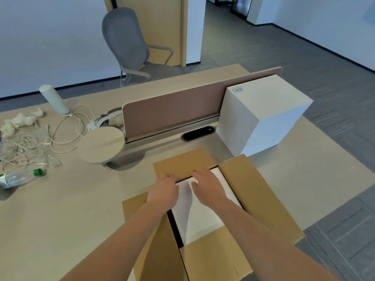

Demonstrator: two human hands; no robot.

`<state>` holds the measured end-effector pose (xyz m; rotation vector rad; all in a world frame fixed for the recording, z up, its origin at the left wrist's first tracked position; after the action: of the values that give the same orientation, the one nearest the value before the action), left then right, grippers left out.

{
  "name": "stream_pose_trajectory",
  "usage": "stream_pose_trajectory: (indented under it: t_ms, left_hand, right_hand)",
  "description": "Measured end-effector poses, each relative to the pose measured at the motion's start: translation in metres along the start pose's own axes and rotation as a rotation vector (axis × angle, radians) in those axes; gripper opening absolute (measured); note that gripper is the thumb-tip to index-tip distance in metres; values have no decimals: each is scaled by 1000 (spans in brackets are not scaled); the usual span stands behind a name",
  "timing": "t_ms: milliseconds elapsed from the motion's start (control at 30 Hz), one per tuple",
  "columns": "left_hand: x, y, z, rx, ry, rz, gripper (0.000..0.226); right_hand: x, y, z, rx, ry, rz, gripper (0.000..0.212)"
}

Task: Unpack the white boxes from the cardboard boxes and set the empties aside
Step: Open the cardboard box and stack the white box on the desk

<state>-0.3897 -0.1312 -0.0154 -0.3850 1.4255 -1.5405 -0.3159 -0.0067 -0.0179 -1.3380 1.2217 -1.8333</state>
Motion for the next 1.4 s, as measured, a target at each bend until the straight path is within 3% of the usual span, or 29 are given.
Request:
stream_pose_trajectory:
  t_ms: [133, 300, 500, 667, 833, 1000, 1167, 1300, 1400]
  left_hand:
    - [-8, -3, 34, 27, 41, 26, 37]
    - [-27, 9, 75, 85, 137, 80, 38]
    - [-43, 18, 108, 70, 171, 113, 37]
    - [-61, 12, 122, 31, 180, 109, 35]
    - [-86, 2, 142, 9, 147, 89, 32]
    - [-112, 16, 177, 83, 100, 26, 30]
    - [-123, 55, 218, 197, 74, -47, 30]
    - [-117, 88, 243, 262, 18, -110, 24]
    - [-117, 105, 256, 261, 23, -179, 30]
  right_hand:
    - [-7, -11, 57, -2, 187, 1, 34]
    - [-9, -10, 120, 97, 341, 124, 30]
    - [3, -13, 155, 190, 238, 259, 33]
    - [9, -39, 162, 28, 224, 271, 40]
    - [14, -77, 186, -24, 224, 378, 32]
    - [6, -88, 227, 147, 301, 431, 19]
    - [-12, -60, 267, 346, 256, 427, 10]
    - [-26, -35, 285, 293, 192, 393, 27]
    - [-31, -23, 290, 207, 116, 392, 26]
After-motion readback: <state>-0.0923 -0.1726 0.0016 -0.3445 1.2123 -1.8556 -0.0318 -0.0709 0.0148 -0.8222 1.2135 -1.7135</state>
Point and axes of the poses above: each hand's wrist, its own z-axis away from the middle knuckle, its own y-axis out of the palm, x = y × z, the point moved 8 cm from there along -z, towards the middle knuckle, and after that the axes turned 2 degrees about -x, right-handed, at the moved point
